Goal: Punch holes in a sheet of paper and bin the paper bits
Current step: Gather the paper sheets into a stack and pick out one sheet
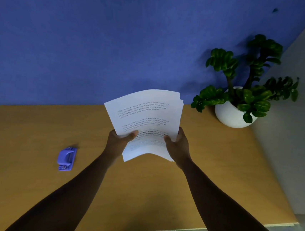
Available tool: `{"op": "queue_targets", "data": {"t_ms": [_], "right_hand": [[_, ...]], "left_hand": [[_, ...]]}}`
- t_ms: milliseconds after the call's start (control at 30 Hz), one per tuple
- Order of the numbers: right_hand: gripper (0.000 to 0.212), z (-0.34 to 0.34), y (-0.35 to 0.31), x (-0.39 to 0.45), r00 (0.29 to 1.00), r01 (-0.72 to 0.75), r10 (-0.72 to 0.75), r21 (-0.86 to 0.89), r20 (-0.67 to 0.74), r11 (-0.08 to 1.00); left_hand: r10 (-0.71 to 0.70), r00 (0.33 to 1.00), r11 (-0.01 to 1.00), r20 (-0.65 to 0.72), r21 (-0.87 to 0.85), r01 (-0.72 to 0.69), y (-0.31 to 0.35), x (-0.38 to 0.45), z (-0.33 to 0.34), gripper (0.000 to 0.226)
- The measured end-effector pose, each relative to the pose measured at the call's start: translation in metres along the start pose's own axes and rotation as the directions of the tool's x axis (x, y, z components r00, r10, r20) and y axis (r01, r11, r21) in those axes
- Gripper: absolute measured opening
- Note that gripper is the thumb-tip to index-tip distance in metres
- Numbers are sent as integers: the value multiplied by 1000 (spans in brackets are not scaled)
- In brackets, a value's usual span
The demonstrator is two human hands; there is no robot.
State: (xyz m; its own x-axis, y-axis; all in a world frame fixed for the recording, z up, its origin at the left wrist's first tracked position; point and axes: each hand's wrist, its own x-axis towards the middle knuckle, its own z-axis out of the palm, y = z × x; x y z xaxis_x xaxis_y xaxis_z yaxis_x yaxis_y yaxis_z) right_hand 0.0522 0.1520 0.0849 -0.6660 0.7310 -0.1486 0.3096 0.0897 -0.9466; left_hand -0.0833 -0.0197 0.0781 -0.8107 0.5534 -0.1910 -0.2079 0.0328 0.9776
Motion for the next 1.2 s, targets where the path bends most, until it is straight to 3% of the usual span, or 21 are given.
{"op": "queue_targets", "data": {"t_ms": [367, 633, 900, 1067, 1200], "right_hand": [[40, -3, 20, -7, 1000, 22, -22, -121, 2, 992], [39, -5, 17, -7, 998, 61, -62, -120, -8, 991], [28, -10, 26, -10, 999, 3, 6, -222, 38, 975], [28, -19, 16, -5, 1000, -8, 10, -134, 14, 991], [24, -27, 9, 3, 997, -55, 57, 46, -44, 997]], "left_hand": [[38, 999, 990, 8, 134, -38, -12, -8, 0, 36], [34, 999, 994, -10, 101, -33, -16, -5, 2, 31], [-102, 994, 961, 25, 260, 92, -33, -5, -9, 32], [-94, 995, 975, -14, 200, 95, -28, -4, -14, 18], [-88, 991, 989, -101, 111, 99, -24, -4, -18, 25]]}}
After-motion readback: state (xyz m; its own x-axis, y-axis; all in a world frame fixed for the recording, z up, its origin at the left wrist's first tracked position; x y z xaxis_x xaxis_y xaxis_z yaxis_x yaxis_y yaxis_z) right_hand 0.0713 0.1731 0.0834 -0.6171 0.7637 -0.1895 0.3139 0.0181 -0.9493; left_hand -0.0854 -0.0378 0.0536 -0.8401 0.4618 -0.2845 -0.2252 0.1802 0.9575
